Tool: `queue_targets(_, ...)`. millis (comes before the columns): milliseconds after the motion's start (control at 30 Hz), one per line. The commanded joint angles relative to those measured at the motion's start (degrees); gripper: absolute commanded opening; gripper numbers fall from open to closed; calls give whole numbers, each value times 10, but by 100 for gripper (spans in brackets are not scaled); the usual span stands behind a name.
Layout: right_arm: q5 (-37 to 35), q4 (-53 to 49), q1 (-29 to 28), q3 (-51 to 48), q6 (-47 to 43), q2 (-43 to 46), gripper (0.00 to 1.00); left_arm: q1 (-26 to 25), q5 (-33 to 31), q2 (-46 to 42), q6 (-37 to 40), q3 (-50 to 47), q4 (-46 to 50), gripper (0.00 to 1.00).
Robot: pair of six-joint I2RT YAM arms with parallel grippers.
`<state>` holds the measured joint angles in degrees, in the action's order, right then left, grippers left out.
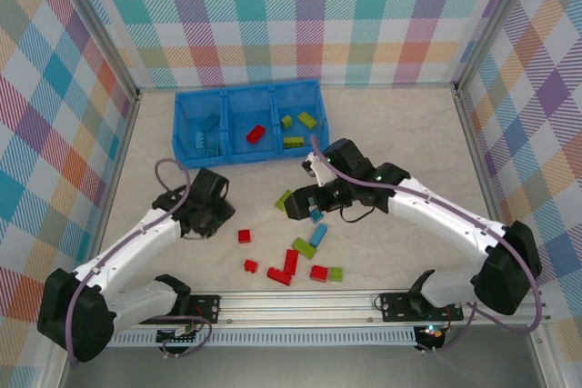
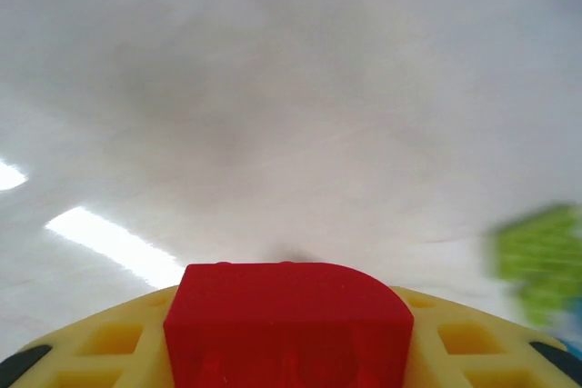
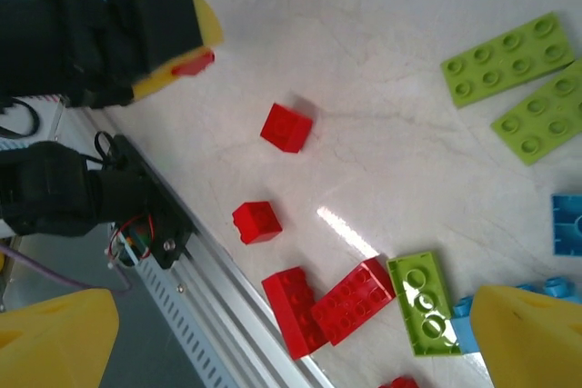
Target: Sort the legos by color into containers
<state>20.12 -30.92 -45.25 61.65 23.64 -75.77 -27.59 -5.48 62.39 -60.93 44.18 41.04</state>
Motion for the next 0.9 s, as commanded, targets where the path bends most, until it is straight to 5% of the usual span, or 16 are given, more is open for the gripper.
queue_targets(0,-60,63,-3,-19,28,30,100,-7,-37,49,60,91,-50,38)
queue_targets(167,-113,83,-2,-38,44,62,100,3,-116,203,139,248,-77,36)
queue_targets(367,-123,70,-2,-51,59,90,100,48,-81,426,161,453,-67,35)
queue_targets(467,-129,61,-3,-60,61,104,100,55,-77,497,164,535,-52,48)
queue_targets(600,-155,43,-3,-67,56,115,100,57,-86,522,169,583,-47,74)
queue_targets(867,-242,10,1,-66,-1,86,100,56,-39,416,215,533,-34,81)
